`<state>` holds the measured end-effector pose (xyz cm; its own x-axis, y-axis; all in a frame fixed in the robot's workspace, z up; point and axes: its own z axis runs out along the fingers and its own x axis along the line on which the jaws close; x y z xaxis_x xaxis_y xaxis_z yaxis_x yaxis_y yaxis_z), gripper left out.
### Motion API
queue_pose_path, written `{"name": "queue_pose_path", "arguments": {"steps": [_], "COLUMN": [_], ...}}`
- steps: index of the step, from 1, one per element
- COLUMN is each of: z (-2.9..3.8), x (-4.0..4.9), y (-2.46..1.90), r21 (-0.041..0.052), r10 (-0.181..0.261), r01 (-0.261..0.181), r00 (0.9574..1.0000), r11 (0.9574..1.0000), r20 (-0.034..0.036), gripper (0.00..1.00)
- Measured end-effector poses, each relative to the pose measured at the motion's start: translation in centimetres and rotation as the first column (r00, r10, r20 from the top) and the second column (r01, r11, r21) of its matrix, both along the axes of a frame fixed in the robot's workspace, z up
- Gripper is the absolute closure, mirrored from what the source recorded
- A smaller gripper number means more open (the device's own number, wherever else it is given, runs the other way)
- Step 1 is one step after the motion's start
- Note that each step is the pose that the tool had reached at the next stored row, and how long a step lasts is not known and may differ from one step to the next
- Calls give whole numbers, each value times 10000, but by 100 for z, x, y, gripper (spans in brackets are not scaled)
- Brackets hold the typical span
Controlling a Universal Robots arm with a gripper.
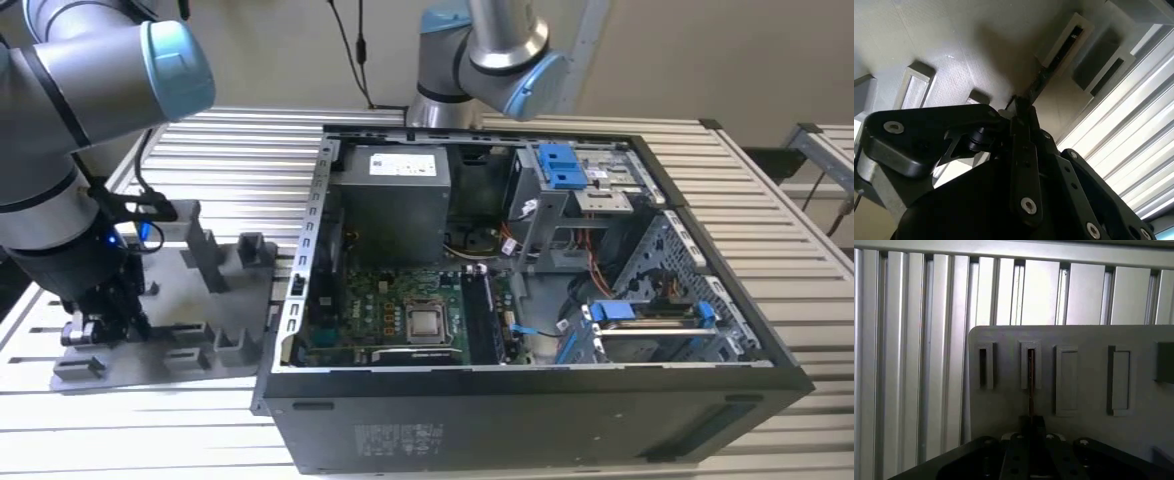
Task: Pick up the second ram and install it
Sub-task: 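Pick up the second ram and move it above second insertion slot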
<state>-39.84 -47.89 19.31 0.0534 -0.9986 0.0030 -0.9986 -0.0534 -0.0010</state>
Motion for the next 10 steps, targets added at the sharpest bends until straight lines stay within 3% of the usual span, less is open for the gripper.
{"name": "queue_pose_path", "arguments": {"steps": [10], "z": [7], "x": [-2], "y": [0], "r21": [0], "r10": [-1], "r01": [1], "r00": [10000], "r11": [10000], "r20": [-1], "gripper": [86]}}
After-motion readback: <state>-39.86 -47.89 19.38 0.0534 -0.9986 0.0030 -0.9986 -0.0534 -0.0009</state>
